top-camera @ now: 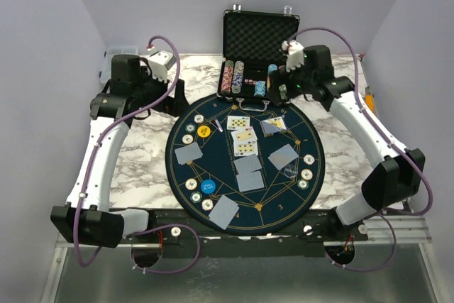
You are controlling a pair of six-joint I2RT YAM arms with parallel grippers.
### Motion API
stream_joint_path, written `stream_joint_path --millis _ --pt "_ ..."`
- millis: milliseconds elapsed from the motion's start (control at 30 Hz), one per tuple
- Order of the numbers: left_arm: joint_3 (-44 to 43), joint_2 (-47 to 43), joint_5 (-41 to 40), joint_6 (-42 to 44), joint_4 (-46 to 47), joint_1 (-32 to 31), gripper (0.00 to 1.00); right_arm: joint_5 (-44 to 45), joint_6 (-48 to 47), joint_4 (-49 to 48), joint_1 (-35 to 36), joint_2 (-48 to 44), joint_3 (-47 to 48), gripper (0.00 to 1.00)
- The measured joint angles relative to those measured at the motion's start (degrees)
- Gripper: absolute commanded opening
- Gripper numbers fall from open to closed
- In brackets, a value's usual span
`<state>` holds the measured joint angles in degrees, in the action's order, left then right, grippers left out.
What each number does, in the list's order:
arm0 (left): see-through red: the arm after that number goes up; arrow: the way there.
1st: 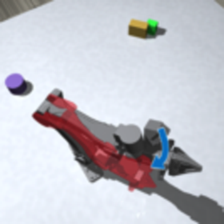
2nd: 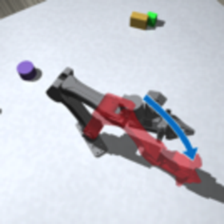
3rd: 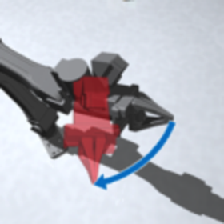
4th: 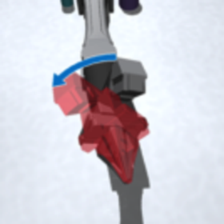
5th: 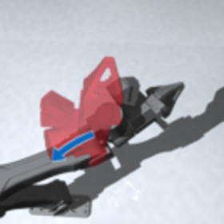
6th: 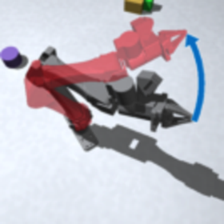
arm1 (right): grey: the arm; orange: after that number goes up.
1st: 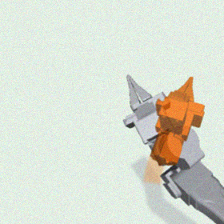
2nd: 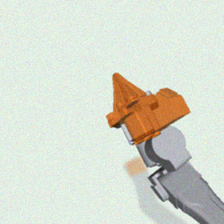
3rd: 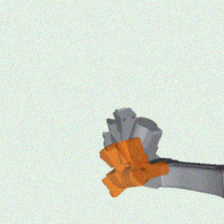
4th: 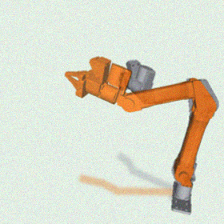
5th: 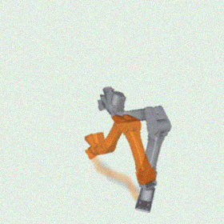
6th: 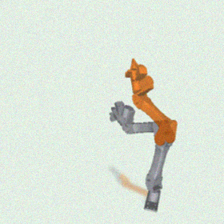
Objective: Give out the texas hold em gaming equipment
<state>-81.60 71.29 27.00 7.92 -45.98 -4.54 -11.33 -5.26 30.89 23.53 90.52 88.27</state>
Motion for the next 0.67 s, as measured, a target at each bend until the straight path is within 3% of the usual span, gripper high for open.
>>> stream_joint_path --millis 133,333,667 --pt "0.7 1.4 -3.4 1.4 -0.6 -3.4 0.98 -0.6 -2.2 1.3 -7.1 -5.4 -10.9 1.0" --pt "5.0 3.4 -6.6 0.7 -0.9 -4.5 0.98 -1.6 -3.9 2.5 -10.1 -12.5 -23.1 1.0" --pt "9.2 4.4 -8.7 -1.4 -2.2 -5.7 0.98 -3.7 -3.9 2.6 -13.6 -14.3 -27.8 1.0"
